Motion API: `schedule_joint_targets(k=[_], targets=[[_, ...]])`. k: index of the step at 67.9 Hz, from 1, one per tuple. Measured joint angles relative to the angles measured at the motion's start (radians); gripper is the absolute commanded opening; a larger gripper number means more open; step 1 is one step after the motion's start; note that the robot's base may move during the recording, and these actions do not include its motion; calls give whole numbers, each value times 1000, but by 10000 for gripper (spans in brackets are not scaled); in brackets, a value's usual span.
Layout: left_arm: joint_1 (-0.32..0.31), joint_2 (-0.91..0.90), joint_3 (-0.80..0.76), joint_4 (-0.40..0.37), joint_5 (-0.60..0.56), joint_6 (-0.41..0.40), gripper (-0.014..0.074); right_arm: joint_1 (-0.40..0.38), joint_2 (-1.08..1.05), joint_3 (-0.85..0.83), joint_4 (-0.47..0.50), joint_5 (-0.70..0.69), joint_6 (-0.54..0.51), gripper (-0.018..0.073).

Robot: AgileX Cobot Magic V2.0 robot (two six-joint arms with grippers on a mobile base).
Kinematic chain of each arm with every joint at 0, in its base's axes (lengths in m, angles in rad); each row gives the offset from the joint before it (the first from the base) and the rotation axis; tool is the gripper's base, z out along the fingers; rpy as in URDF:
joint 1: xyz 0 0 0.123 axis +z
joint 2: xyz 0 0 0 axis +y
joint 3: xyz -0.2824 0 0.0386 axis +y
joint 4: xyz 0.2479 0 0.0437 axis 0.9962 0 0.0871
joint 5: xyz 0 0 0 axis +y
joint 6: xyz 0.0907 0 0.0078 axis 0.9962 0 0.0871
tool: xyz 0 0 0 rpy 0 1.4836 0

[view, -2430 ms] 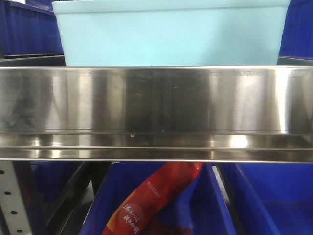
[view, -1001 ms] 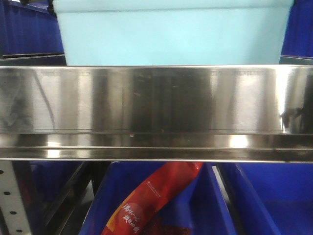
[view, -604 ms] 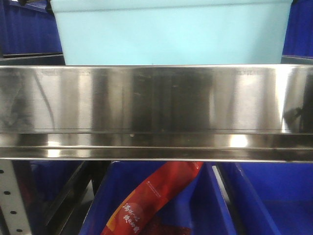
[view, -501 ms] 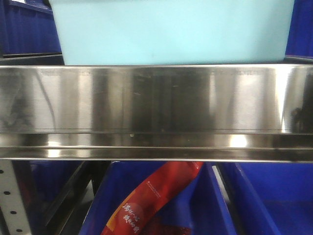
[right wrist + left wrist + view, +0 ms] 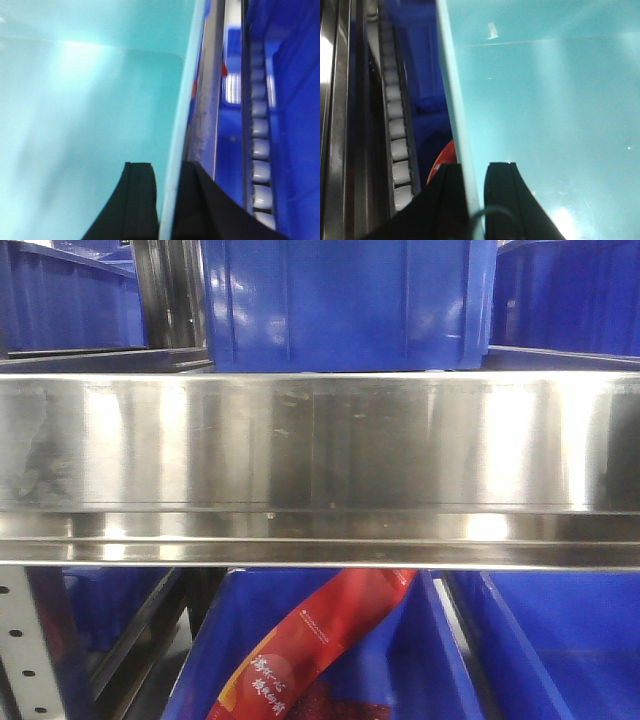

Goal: Fetch blue bin and place on conveyor start
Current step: 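Pull the held teal bin back off the shelf with both grippers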

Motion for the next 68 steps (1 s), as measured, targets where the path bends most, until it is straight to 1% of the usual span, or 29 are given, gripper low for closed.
schedule_joint_targets(k=[10,39,50,68], targets=[[0,-8,0,-6,0,0,-111,1,-31,0,-2,1,0,-152],[0,-8,0,-10,-3,0,-111,1,-31,0,-4,7,2,-152],[0,-8,0,-10,-43,0,-111,1,-31,0,-9,5,2,-152],[0,-8,0,-8,-144,0,-111,1,-31,0,-17,-17,3,-152]])
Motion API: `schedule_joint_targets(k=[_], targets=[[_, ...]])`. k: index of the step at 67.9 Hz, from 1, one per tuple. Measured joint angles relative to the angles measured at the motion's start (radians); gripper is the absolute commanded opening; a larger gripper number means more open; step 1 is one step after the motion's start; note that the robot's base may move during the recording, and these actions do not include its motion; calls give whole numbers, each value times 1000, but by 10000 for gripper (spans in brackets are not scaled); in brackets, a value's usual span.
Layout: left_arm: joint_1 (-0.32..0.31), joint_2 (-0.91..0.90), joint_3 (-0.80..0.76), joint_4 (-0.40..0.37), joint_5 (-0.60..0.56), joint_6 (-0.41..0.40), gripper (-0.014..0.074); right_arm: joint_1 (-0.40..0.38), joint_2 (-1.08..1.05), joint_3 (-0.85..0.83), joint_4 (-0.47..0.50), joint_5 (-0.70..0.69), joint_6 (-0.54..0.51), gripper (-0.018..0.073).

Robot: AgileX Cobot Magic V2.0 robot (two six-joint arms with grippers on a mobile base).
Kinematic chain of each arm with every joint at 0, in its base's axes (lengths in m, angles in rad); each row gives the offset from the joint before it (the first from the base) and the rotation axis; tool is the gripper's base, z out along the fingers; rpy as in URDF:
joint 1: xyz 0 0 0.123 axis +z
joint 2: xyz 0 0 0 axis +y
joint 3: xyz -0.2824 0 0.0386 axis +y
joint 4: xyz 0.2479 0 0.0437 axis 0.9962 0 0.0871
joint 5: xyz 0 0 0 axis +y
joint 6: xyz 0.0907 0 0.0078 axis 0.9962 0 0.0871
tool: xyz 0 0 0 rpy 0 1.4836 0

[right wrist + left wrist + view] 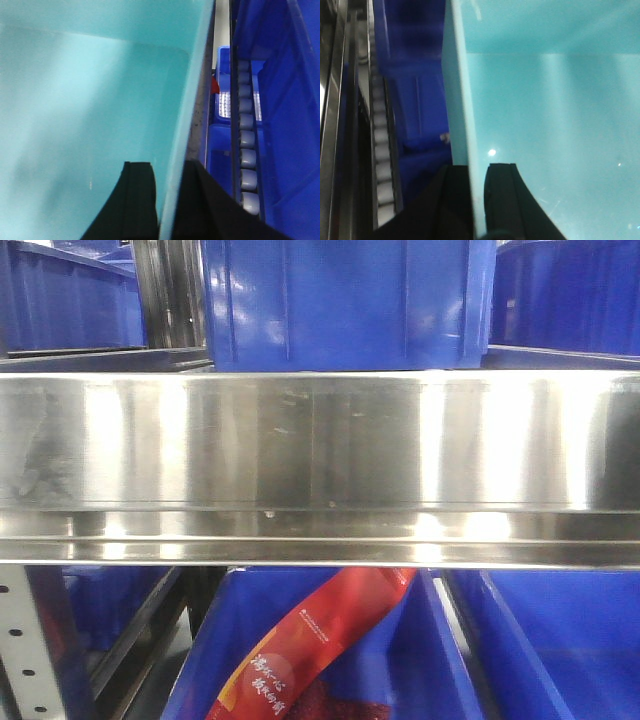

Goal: Fetch blue bin and place on conveyor start
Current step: 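Pull the held teal bin back off the shelf with both grippers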

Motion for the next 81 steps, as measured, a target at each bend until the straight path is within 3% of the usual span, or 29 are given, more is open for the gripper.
schedule_joint_targets(k=[31,81], targets=[[0,0,6,13,-167,14,-111,0,-2,0,-4,-17,7,-152],[0,-4,6,38,-215,16,-111,-2,-2,0,-13,-187,3,-152]])
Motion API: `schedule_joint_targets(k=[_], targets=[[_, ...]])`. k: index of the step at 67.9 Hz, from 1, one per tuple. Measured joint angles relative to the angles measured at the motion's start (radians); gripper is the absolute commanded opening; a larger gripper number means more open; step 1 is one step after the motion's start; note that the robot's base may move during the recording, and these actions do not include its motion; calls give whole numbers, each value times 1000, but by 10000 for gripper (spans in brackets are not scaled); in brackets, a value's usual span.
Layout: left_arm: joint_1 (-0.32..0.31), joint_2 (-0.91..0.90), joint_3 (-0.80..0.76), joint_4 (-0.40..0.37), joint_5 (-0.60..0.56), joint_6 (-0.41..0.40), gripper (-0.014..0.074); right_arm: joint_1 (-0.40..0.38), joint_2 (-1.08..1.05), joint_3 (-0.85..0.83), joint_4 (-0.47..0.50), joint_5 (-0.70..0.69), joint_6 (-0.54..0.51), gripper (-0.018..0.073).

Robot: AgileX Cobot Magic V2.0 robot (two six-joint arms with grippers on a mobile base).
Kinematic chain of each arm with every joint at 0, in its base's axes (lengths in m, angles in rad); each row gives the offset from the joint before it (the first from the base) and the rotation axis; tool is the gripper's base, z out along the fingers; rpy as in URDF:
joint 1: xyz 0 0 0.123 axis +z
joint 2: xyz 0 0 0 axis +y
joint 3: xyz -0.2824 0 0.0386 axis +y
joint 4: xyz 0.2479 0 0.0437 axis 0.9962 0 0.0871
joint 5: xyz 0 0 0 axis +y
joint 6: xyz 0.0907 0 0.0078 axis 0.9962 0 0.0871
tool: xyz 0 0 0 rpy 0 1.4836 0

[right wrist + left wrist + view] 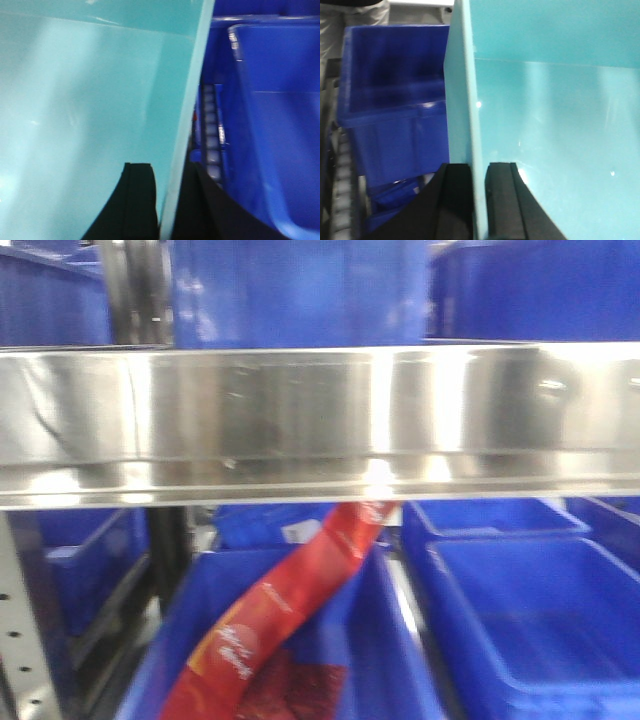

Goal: Fetch blue bin and place on conveyor start
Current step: 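Pull the held teal bin back off the shelf with both grippers, then hold the teal bin with both grippers while the base drives away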

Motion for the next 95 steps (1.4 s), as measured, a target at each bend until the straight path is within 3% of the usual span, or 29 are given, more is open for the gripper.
schedule_joint_targets(k=[31,95], targets=[[0,-2,0,3,-10,-4,-111,-2,0,0,-7,-66,-4,-152],[0,-2,0,1,-10,-4,-111,-4,0,0,-9,-75,-6,-152]])
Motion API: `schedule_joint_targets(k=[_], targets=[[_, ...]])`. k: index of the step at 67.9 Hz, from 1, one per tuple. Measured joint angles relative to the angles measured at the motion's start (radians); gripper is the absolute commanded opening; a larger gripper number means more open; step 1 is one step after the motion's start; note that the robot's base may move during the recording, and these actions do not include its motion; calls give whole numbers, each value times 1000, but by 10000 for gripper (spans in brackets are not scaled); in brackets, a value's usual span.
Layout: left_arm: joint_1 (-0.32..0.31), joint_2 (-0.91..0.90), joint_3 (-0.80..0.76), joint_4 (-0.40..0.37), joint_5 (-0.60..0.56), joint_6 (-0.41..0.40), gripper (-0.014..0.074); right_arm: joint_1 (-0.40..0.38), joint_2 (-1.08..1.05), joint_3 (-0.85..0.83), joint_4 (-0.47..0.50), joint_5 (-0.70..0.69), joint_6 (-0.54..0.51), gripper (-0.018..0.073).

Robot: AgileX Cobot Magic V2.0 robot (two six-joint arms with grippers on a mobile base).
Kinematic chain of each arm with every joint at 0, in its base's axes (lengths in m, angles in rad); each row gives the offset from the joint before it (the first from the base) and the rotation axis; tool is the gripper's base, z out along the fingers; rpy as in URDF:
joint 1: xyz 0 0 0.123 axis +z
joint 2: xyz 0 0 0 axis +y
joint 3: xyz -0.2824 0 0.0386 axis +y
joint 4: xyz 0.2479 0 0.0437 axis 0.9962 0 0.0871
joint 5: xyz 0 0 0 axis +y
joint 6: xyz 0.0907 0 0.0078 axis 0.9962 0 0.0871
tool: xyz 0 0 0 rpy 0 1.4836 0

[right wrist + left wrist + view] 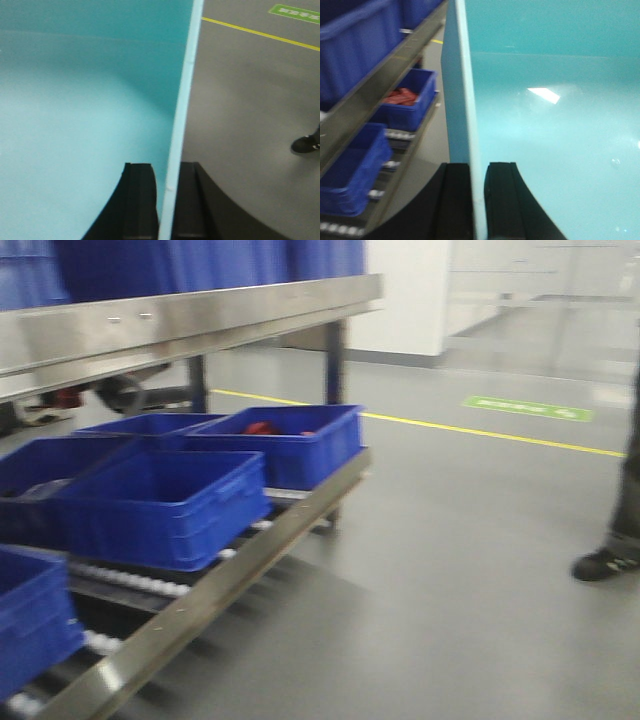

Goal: Fetch blue bin and place on conveyor start
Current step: 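Hold the teal bin with both grippers while the base drives away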

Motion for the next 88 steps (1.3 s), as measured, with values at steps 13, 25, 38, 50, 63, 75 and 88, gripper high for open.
schedule_joint_targets(k=[13,25,38,50,63,75,88], targets=[[0,0,0,0,0,0,-111,0,0,0,0,0,0,-152],[0,0,0,0,0,0,-111,0,0,0,0,0,0,-152],[0,0,0,-2,0,0,-111,0,0,0,0,0,0,-152],[0,0,0,-2,0,0,-111,-2,0,0,-2,0,0,-152],[0,0,0,-3,0,0,-111,-2,-2,0,-2,0,0,-152],[0,0,0,-4,0,0,-111,-2,-3,0,-2,0,0,-152],[0,0,0,-4,0,0,-111,-2,-3,0,-2,0,0,-152]])
